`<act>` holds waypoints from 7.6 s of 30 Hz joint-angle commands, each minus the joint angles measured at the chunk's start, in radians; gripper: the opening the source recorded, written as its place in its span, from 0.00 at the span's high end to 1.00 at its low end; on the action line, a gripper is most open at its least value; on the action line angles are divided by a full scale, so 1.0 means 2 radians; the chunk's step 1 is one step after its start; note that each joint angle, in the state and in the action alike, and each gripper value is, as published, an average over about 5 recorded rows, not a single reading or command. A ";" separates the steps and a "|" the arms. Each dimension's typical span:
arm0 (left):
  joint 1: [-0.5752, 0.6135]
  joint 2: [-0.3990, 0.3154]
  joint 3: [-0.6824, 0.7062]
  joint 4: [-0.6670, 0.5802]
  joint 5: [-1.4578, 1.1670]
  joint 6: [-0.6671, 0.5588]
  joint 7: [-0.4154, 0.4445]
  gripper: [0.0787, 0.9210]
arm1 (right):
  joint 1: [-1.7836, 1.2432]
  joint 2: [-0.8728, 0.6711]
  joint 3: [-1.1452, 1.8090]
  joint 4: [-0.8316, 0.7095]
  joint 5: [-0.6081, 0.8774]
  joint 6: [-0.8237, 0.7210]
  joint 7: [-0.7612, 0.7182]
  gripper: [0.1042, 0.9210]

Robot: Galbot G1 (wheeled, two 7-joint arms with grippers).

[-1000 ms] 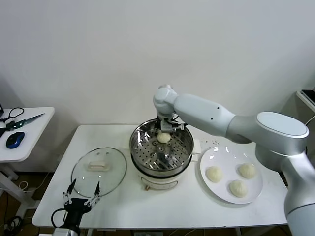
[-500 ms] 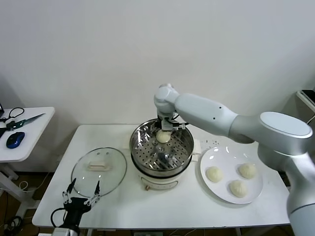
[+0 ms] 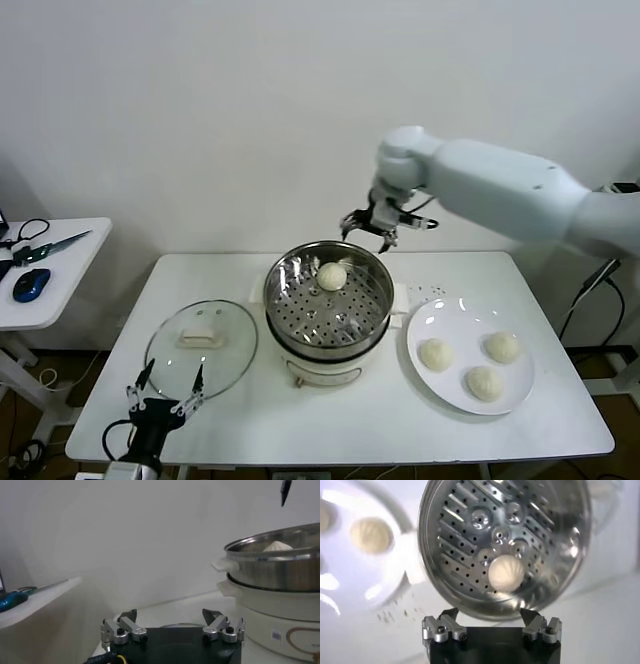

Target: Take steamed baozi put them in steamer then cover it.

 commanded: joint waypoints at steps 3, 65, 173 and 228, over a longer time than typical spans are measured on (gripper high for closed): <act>0.006 -0.002 0.000 -0.003 0.001 -0.002 0.001 0.12 | 0.018 -0.142 -0.071 0.071 0.203 -0.250 0.048 0.12; 0.029 -0.006 -0.004 0.003 0.005 -0.008 -0.001 0.12 | -0.239 -0.099 0.084 -0.041 0.073 -0.204 -0.010 0.29; 0.016 -0.015 0.013 -0.010 0.017 -0.006 0.001 0.12 | -0.101 -0.264 -0.061 0.134 0.040 -0.199 -0.026 0.12; 0.021 -0.018 0.005 0.003 0.021 -0.008 0.001 0.12 | -0.154 -0.175 -0.009 0.038 -0.006 -0.118 -0.038 0.28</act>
